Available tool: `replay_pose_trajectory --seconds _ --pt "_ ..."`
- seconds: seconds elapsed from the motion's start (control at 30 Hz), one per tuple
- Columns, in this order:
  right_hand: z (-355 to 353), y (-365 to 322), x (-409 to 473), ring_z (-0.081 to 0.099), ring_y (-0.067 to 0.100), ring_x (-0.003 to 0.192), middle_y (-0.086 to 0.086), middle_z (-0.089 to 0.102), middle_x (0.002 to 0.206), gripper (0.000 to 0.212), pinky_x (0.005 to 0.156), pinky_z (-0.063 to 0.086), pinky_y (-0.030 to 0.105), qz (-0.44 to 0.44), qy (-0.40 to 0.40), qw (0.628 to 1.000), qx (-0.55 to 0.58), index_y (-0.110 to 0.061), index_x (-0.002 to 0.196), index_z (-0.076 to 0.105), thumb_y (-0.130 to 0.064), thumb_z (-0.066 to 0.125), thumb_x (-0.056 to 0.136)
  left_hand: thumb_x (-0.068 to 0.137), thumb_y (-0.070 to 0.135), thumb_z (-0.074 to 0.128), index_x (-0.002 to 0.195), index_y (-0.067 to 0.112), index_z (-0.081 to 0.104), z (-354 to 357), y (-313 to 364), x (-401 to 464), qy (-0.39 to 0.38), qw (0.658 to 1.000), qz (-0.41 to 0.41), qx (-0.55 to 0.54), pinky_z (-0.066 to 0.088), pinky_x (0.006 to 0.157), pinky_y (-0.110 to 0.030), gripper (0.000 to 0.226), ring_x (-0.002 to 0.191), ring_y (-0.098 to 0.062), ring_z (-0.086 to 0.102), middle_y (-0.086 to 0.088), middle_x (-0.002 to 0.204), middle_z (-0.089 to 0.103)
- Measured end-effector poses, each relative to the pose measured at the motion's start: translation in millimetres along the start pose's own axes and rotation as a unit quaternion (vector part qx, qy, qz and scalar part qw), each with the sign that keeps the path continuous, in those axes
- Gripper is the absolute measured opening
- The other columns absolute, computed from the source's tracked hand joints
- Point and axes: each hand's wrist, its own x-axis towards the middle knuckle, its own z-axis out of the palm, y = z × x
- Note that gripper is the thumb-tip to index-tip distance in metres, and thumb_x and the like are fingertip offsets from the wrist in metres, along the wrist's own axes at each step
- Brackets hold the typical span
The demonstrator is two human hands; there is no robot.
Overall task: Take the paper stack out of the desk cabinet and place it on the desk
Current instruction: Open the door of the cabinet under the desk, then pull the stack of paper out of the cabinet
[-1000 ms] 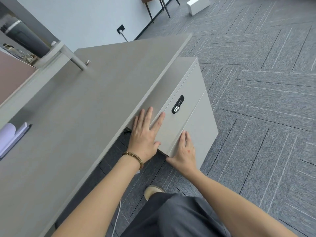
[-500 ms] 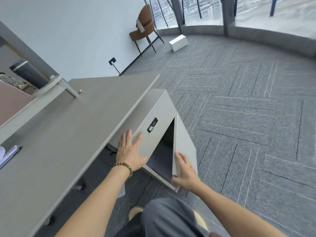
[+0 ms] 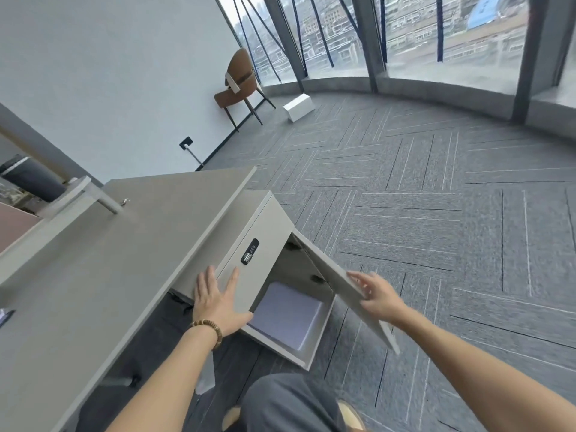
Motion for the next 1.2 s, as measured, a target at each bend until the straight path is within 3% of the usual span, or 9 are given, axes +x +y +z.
replay_pose_trajectory --seconds 0.1,0.23,0.4,0.6,0.73,0.83,0.9,1.0,1.2 --pt "-38 3 22 0.056 0.023 0.112 0.005 0.055 0.118 0.061 0.090 0.050 0.036 0.015 0.007 0.996 -0.082 -0.030 0.139 0.050 -0.025 0.065 0.081 0.067 0.074 0.058 0.154 0.039 -0.014 4 12 3 0.015 0.999 -0.020 0.021 0.003 0.121 -0.057 0.118 0.148 -0.050 -0.009 -0.030 0.160 -0.016" --pt "-56 -5 52 0.057 0.028 0.115 0.007 0.058 0.122 0.074 0.097 0.043 0.046 0.019 0.014 0.960 -0.278 -0.026 0.134 0.047 -0.068 0.056 0.074 0.063 0.080 0.054 0.154 0.039 -0.014 16 20 8 0.043 0.997 -0.041 0.044 0.004 0.118 -0.062 0.120 0.146 -0.054 -0.006 -0.035 0.158 -0.013" --pt "-56 -3 74 0.049 0.033 0.123 0.016 0.053 0.130 0.101 0.105 0.033 0.052 0.013 0.065 0.910 -0.409 -0.013 0.142 0.034 -0.083 0.044 0.069 0.063 0.078 0.051 0.156 0.037 0.001 30 20 11 0.089 0.994 -0.048 0.051 0.003 0.116 -0.063 0.114 0.145 -0.055 -0.002 -0.036 0.158 -0.005" --pt "-59 1 95 0.035 0.038 0.138 0.020 0.042 0.144 0.111 0.116 0.012 0.066 0.027 0.056 0.900 -0.432 -0.014 0.153 0.016 -0.084 0.041 0.071 0.070 0.068 0.050 0.156 0.033 0.015 30 30 10 0.084 0.994 -0.066 0.022 -0.001 0.117 -0.065 0.099 0.147 -0.053 -0.004 -0.035 0.160 -0.004" --pt "-55 -6 101 0.022 0.040 0.147 0.021 0.032 0.155 0.105 0.117 0.007 0.065 0.024 0.053 0.903 -0.426 -0.013 0.155 0.014 -0.077 0.046 0.078 0.074 0.043 0.062 0.151 0.017 0.038 39 48 9 0.135 0.989 -0.020 -0.052 0.003 0.119 -0.062 0.084 0.149 -0.052 -0.003 -0.033 0.161 0.005" --pt "-49 -14 98 0.021 0.036 0.148 0.017 0.031 0.157 0.084 0.119 0.009 0.063 -0.048 0.046 0.910 -0.408 -0.017 0.152 0.028 -0.061 0.054 0.085 0.091 0.025 0.047 0.158 0.010 0.014 53 60 8 0.058 0.993 0.060 -0.082 0.014 0.125 -0.044 0.076 0.153 -0.034 -0.013 -0.019 0.166 -0.009" --pt "-39 -20 96 0.022 0.033 0.149 0.013 0.032 0.158 0.073 0.122 0.011 0.056 -0.102 0.033 0.914 -0.391 -0.019 0.151 0.034 -0.052 0.055 0.089 0.094 0.022 0.044 0.158 0.011 0.013 61 64 13 0.003 0.989 0.058 -0.134 0.023 0.123 -0.037 0.072 0.155 -0.027 -0.001 -0.012 0.167 0.001" --pt "-19 -30 97 0.027 0.031 0.148 0.011 0.040 0.154 0.065 0.122 0.017 0.044 -0.134 0.013 0.923 -0.362 -0.018 0.148 0.041 -0.047 0.056 0.091 0.092 0.025 0.048 0.147 0.012 0.031 71 69 22 -0.077 0.976 0.026 -0.202 0.045 0.107 -0.044 0.059 0.134 -0.028 0.046 -0.010 0.154 0.035" --pt "39 -33 123 0.047 0.032 0.130 0.009 0.055 0.138 0.050 0.108 0.039 0.042 -0.124 -0.031 0.938 -0.323 -0.014 0.135 0.055 -0.040 0.054 0.093 0.091 0.023 0.051 0.132 0.010 0.041 116 71 51 -0.128 0.965 0.011 -0.229 0.048 0.099 -0.040 0.044 0.119 -0.028 0.054 -0.012 0.136 0.049"
